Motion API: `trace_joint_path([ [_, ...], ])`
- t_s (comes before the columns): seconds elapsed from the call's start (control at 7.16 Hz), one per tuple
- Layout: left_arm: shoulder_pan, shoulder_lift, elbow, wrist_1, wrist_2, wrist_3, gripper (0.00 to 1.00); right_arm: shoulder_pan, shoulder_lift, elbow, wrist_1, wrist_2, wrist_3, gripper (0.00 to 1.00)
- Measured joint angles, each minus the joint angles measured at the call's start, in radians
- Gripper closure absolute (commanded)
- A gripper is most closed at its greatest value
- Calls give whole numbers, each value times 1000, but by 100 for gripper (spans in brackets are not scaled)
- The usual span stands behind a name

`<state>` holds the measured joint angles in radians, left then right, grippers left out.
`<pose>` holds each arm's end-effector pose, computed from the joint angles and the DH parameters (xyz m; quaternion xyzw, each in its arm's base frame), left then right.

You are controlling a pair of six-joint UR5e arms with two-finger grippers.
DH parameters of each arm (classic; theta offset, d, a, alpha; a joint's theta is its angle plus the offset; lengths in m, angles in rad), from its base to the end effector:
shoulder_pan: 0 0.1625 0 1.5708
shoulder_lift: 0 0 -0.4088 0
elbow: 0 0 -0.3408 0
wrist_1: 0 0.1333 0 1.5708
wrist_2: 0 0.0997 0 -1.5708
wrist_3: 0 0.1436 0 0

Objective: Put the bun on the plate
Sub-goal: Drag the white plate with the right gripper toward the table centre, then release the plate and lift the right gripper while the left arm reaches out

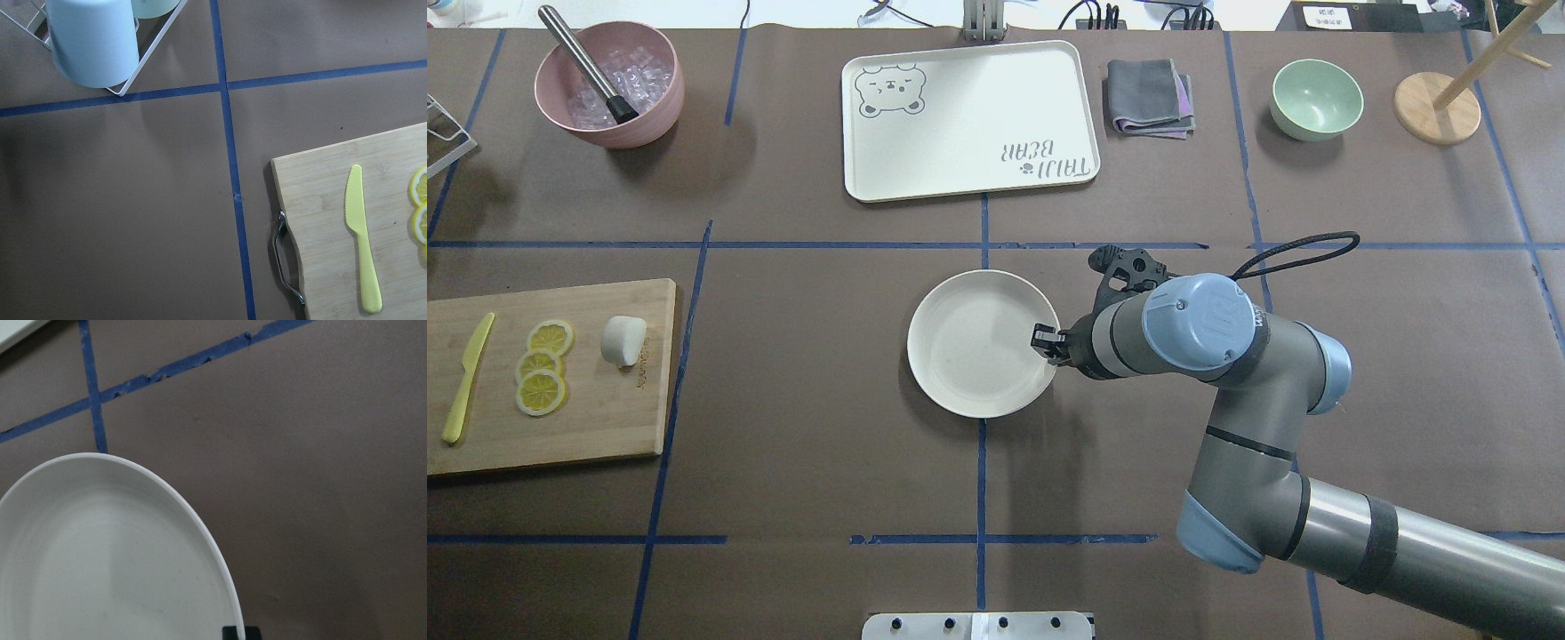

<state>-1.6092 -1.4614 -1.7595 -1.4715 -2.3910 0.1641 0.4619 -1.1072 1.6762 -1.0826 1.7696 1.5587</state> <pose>-0.0433 -0.3914 0.6418 0.0312 0.3976 0.0536 0.9155 -0.5275 -0.3798 0.3269 0.0345 -0.5079 0.1428 0.8488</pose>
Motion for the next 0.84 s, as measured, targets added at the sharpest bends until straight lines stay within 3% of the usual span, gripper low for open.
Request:
trace_joint_path([
  [0.42,0,-2,-10,-5,-3,0,0,27,0,16,-6,2,-4,0],
  [0.84,80,-3,-139,-13,4,-194,0,98,4,135,-228,35,-66,0],
])
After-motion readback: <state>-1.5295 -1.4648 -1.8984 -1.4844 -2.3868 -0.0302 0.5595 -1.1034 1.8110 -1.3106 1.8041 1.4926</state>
